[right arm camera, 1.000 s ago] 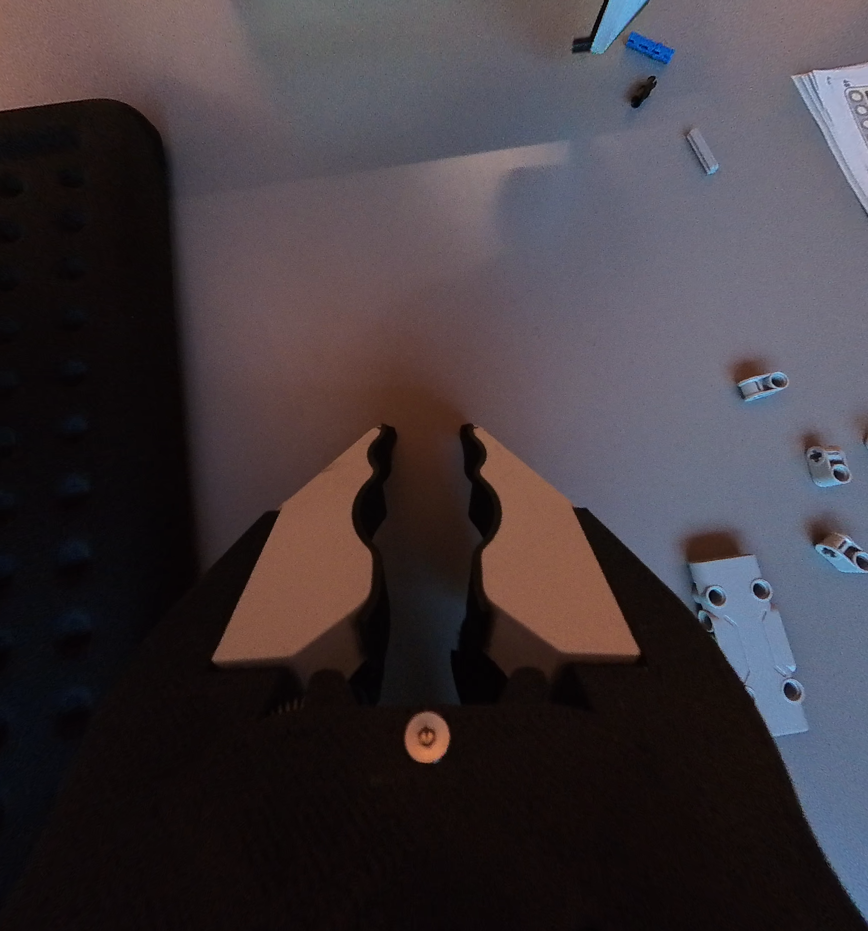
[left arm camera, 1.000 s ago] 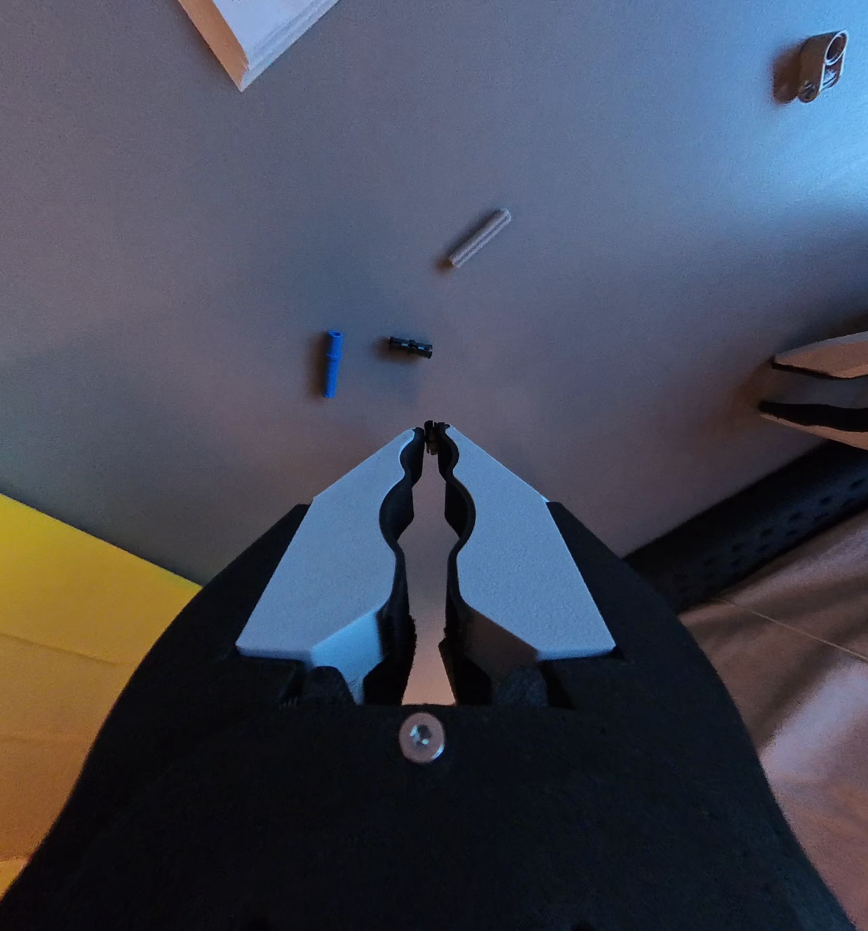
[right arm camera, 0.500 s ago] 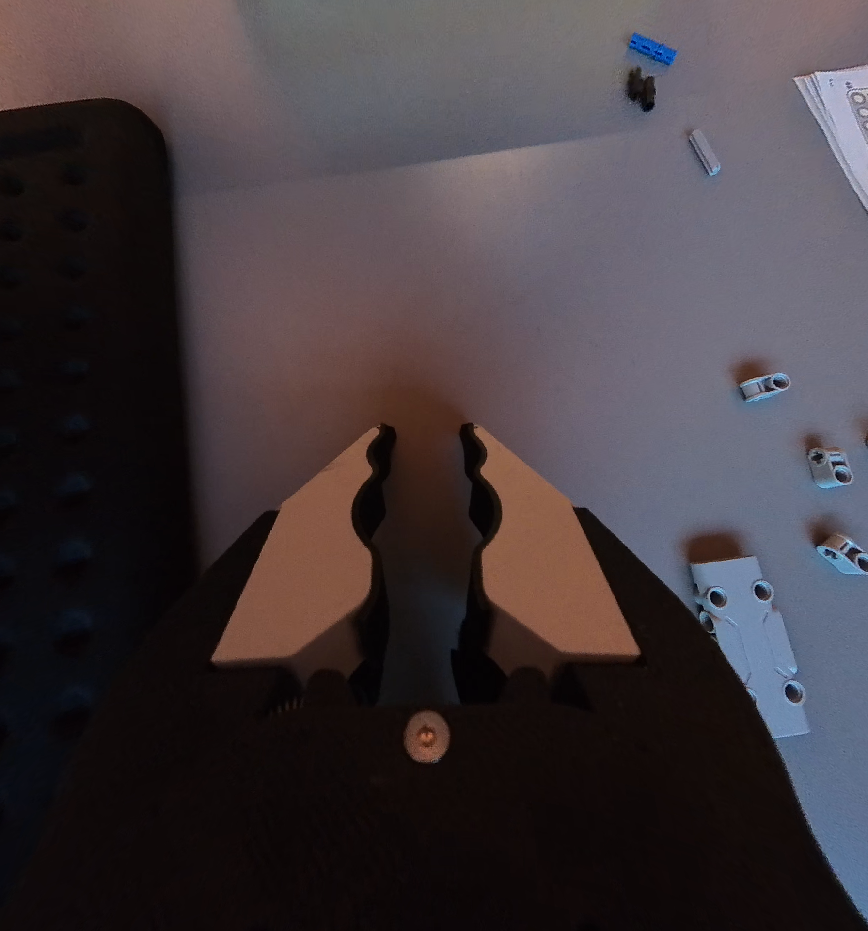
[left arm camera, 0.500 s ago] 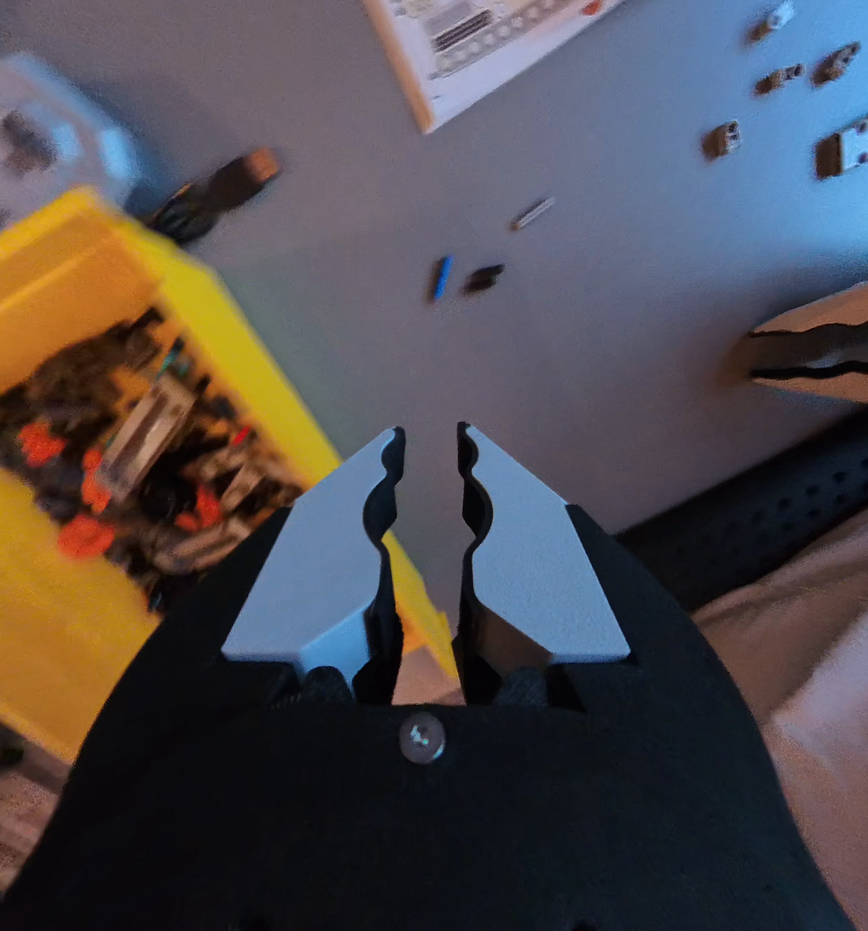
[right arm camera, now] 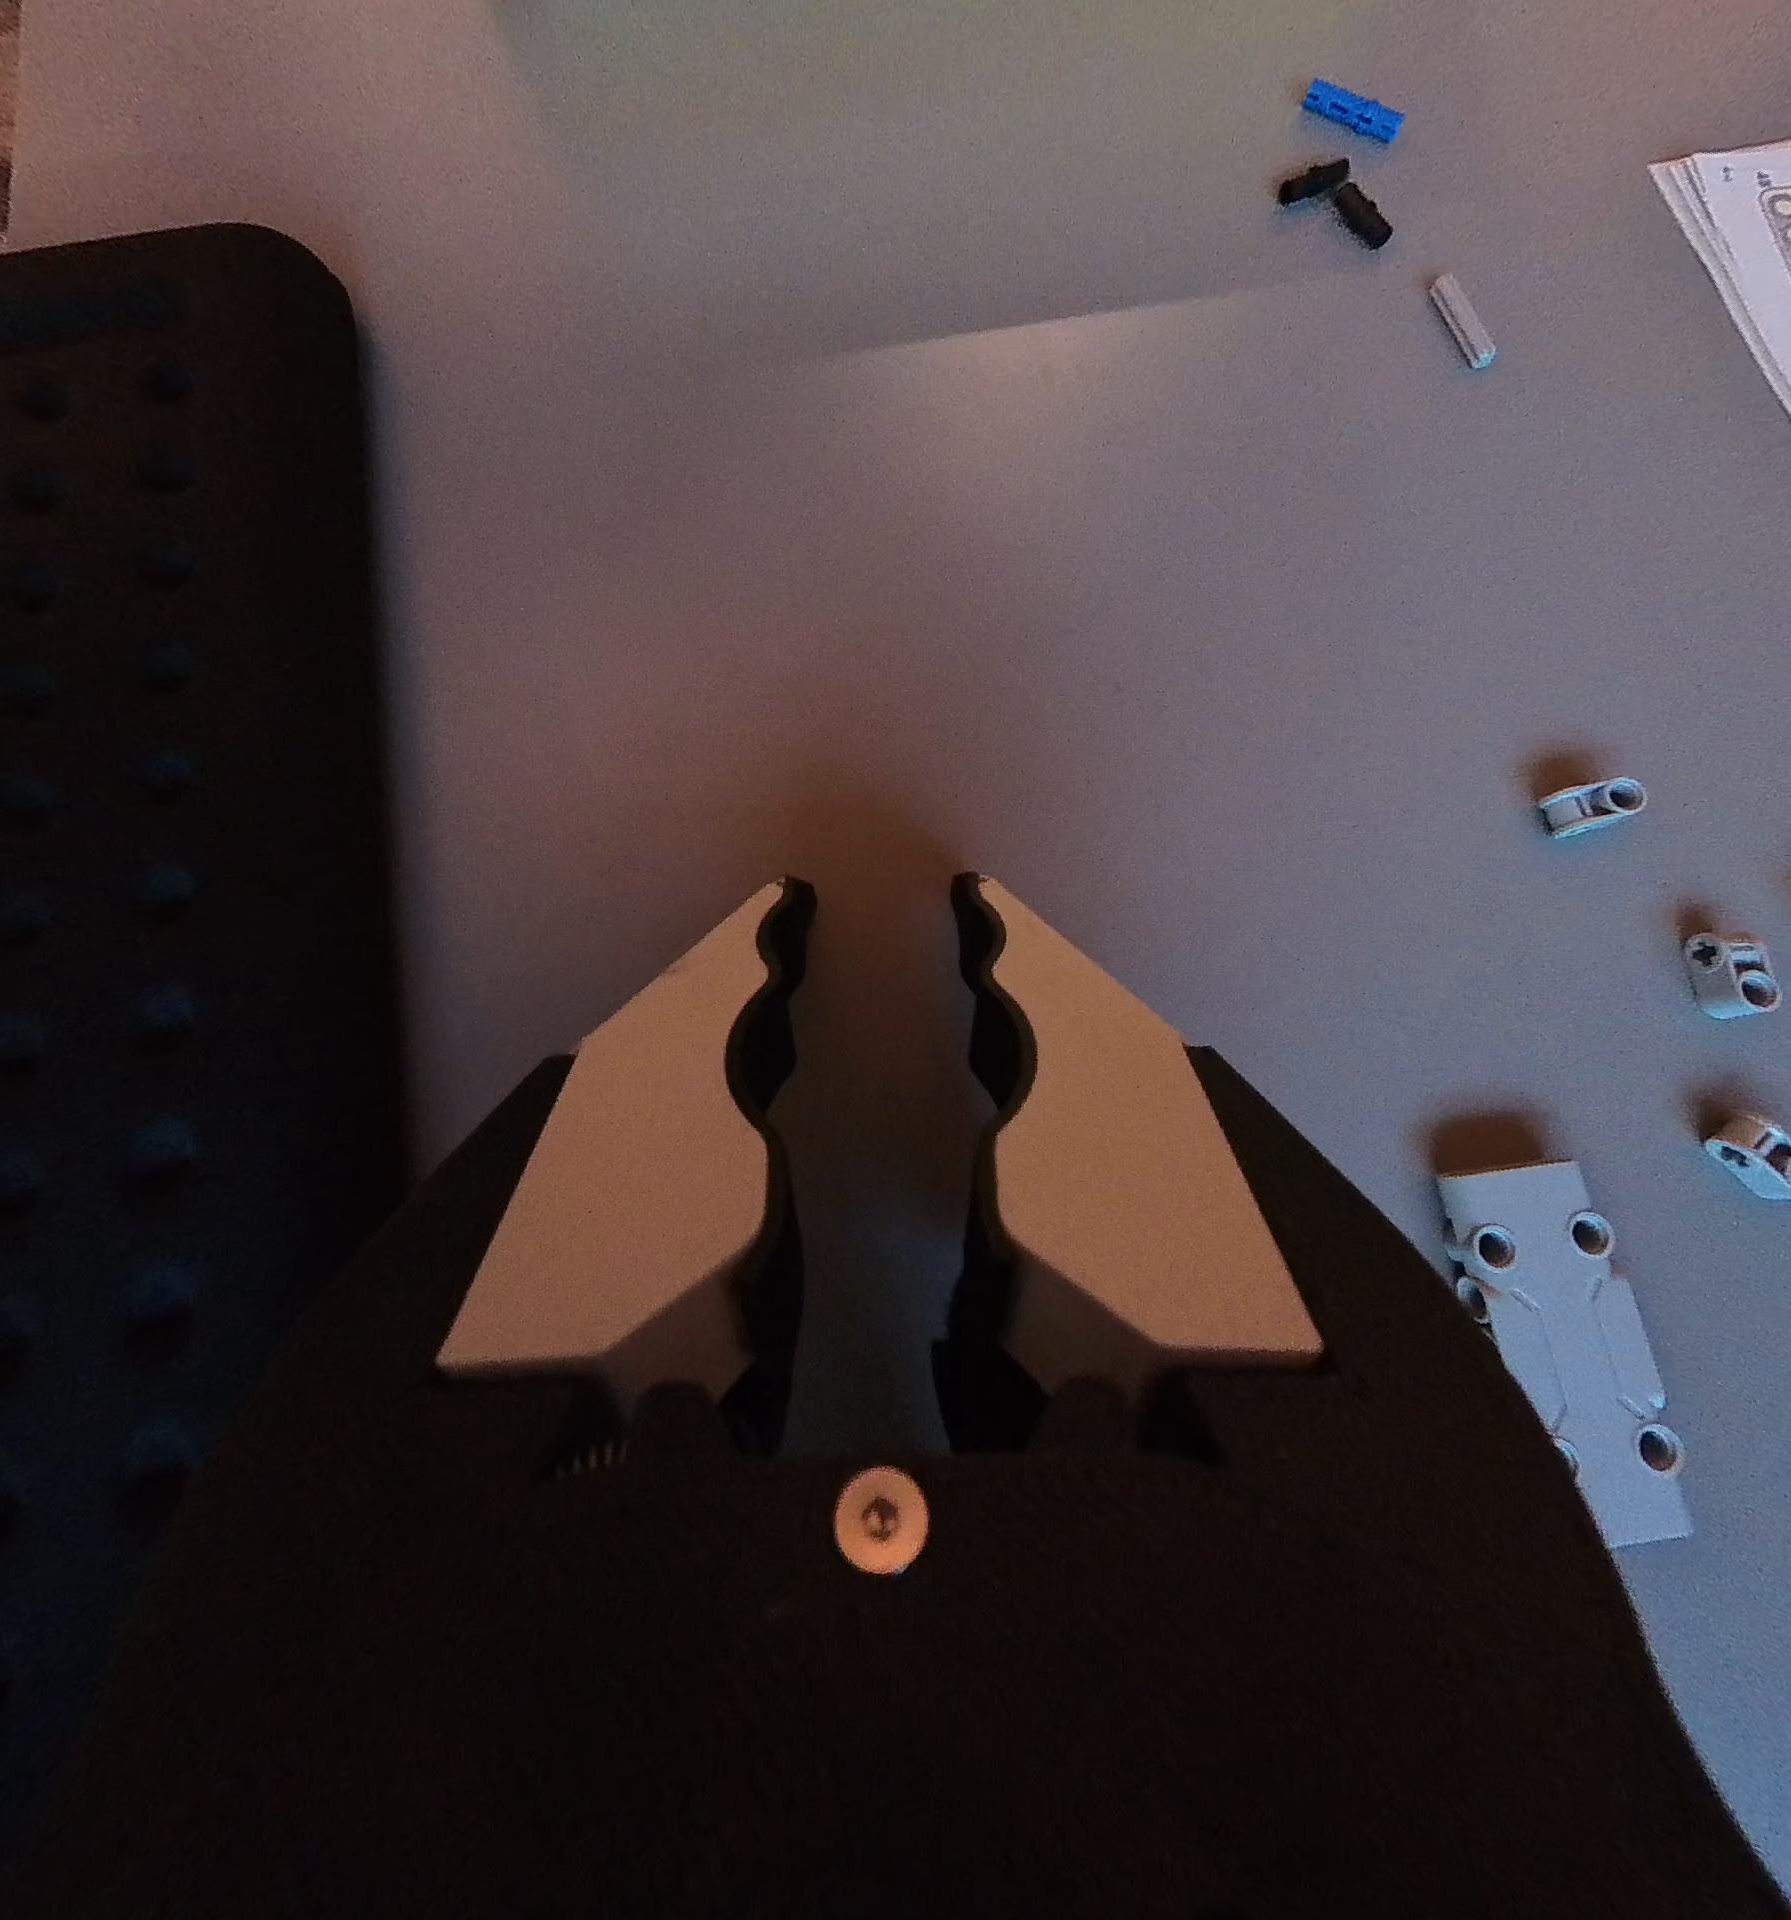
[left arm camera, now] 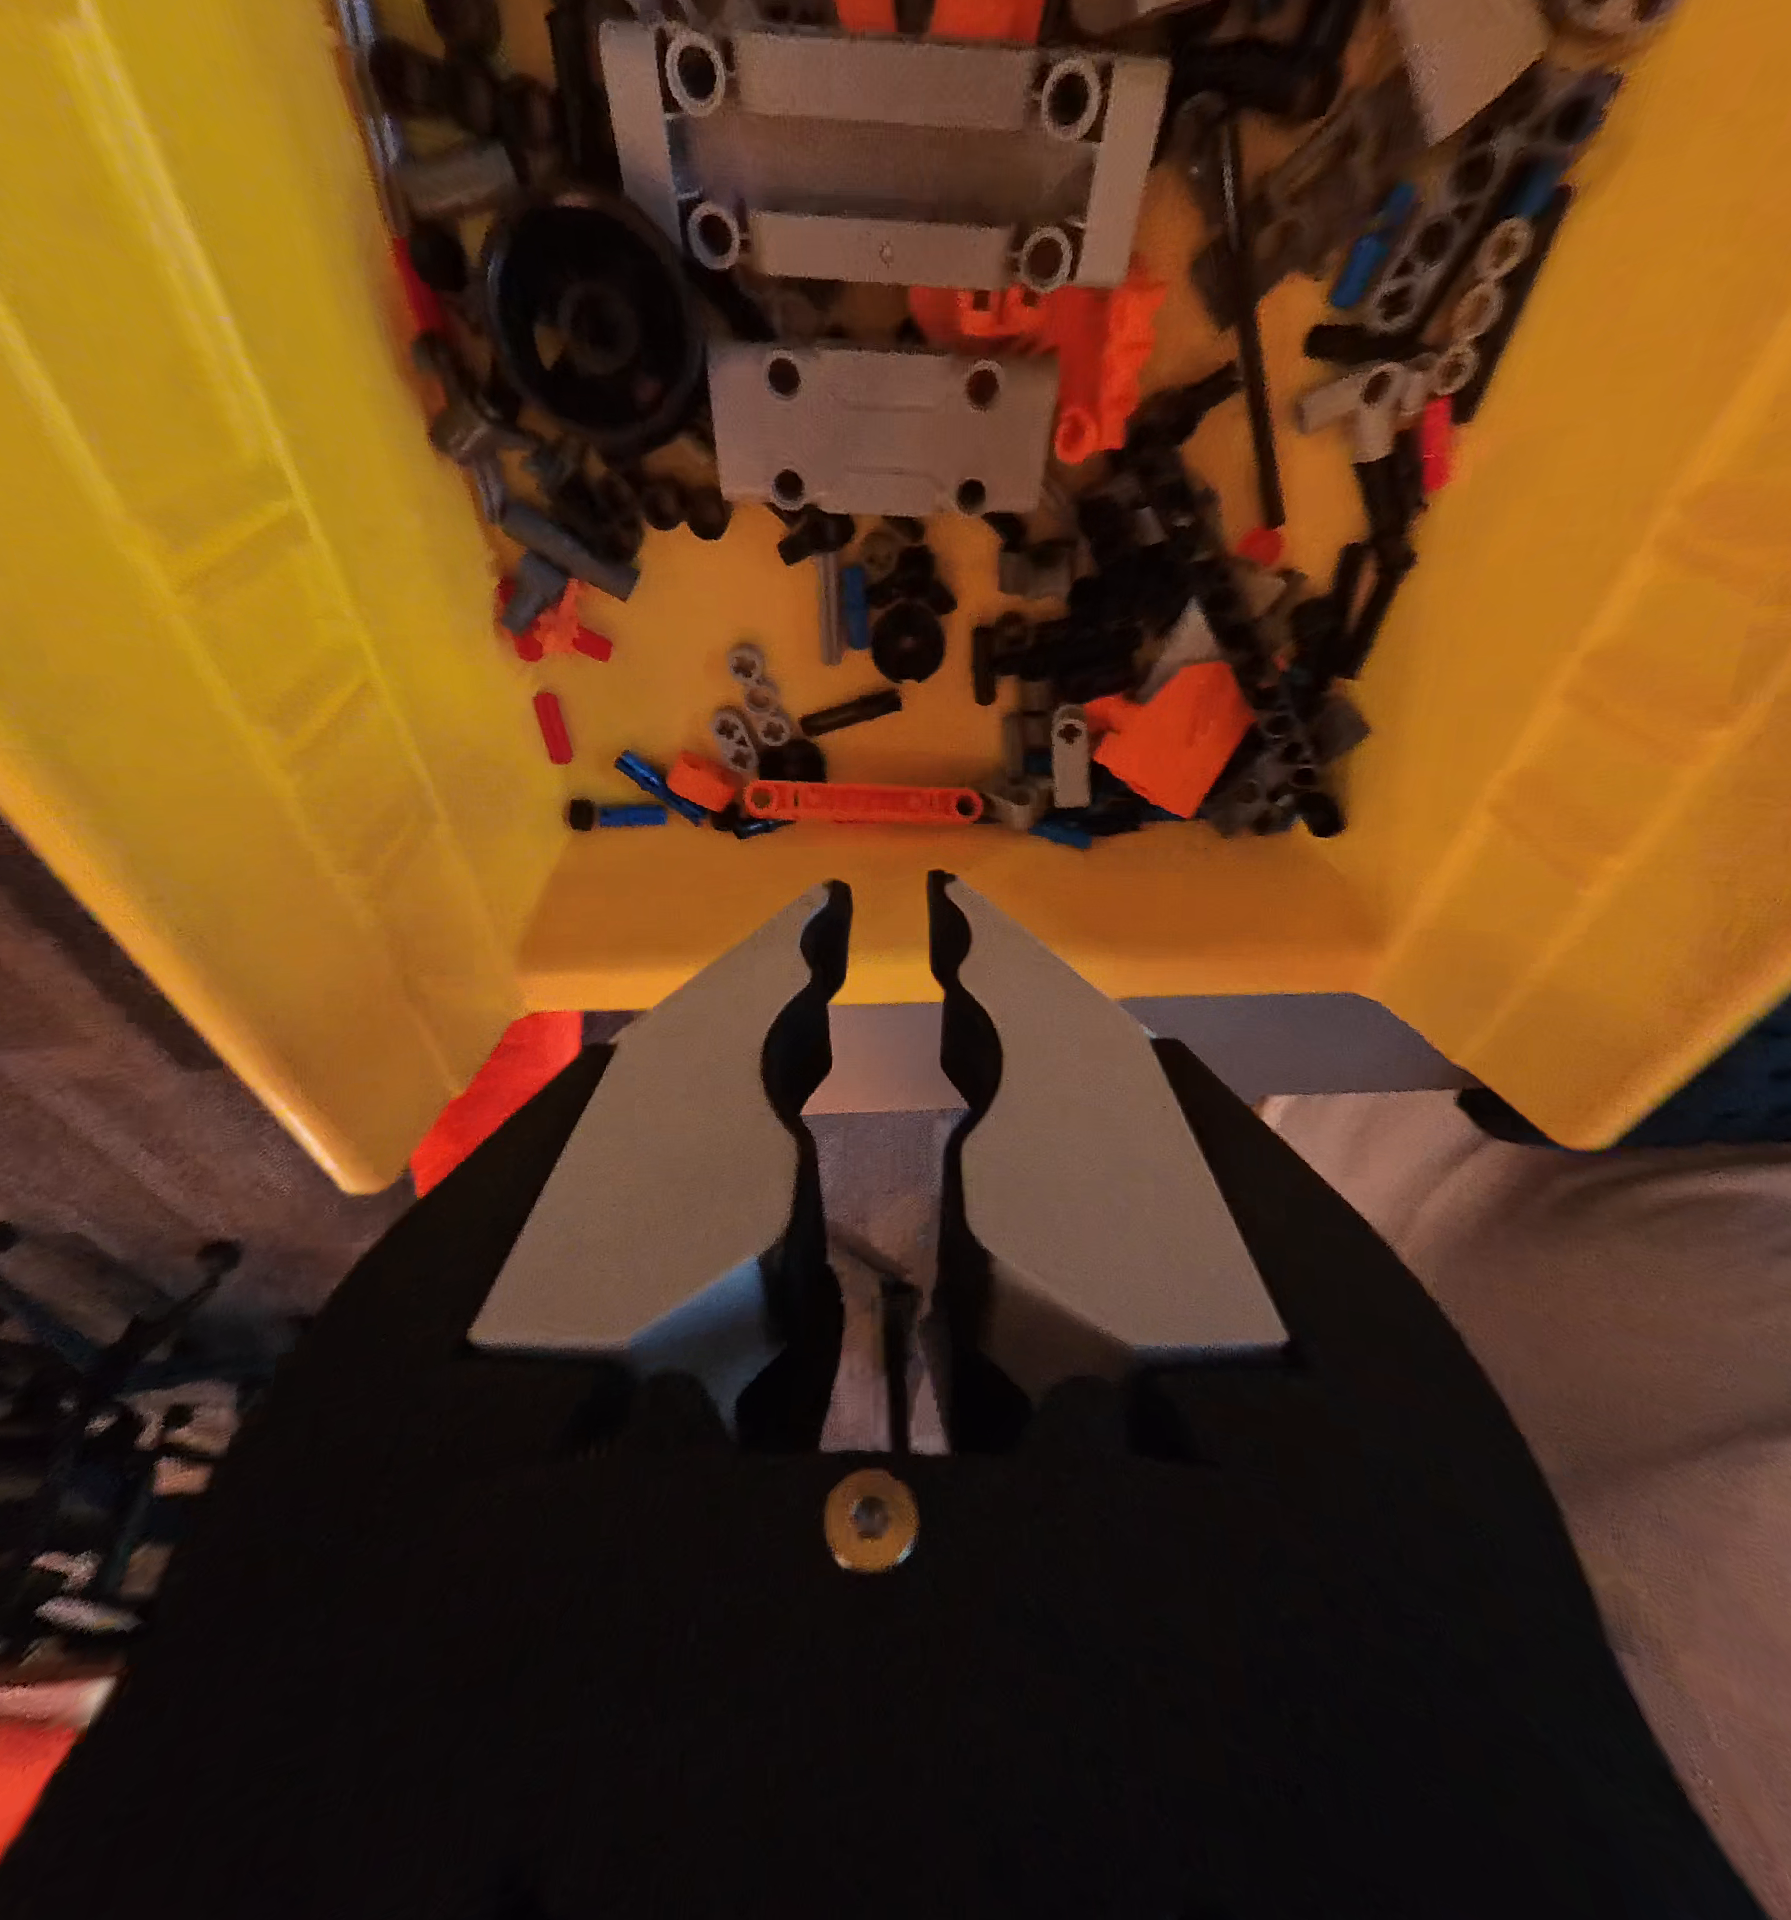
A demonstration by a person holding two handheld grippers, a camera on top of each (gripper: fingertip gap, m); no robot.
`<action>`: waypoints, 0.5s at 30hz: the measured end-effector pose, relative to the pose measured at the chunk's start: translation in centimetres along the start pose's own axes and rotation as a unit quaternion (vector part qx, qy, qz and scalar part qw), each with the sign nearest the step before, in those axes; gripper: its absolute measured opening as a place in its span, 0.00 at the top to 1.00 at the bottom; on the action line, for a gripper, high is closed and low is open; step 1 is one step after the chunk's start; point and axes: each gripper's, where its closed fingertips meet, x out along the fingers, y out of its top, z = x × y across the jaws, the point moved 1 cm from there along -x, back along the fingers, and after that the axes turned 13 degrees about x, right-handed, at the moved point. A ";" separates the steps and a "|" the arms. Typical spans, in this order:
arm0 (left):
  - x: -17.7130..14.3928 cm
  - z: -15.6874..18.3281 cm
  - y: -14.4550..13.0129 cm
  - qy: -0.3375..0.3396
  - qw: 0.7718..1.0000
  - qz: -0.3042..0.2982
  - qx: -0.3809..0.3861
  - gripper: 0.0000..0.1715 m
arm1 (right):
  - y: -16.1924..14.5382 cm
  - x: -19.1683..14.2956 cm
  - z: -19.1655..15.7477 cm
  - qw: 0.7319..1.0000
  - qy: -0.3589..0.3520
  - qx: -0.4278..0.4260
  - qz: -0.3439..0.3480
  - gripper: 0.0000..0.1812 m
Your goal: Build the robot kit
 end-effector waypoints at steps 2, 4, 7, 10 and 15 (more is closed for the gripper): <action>1.0 -0.6 -0.2 0.019 0.999 -0.033 0.010 0.93 | 0.0 0.0 0.0 1.000 0.000 -0.001 0.001 0.83; 2.0 -1.2 -0.4 0.033 0.997 -0.071 0.015 0.94 | 0.0 0.0 0.0 1.000 0.000 -0.002 0.001 0.83; 3.2 -1.7 -1.0 0.051 0.990 -0.124 0.034 0.96 | 0.0 0.0 0.0 1.000 0.002 0.000 0.002 0.84; 4.0 -2.0 -1.3 0.065 0.984 -0.157 0.053 0.96 | 0.0 0.0 0.0 1.000 0.003 0.001 0.003 0.84; 4.0 -1.4 0.5 0.063 0.987 -0.129 0.075 0.99 | 0.0 0.0 0.0 1.000 0.003 0.001 0.003 0.83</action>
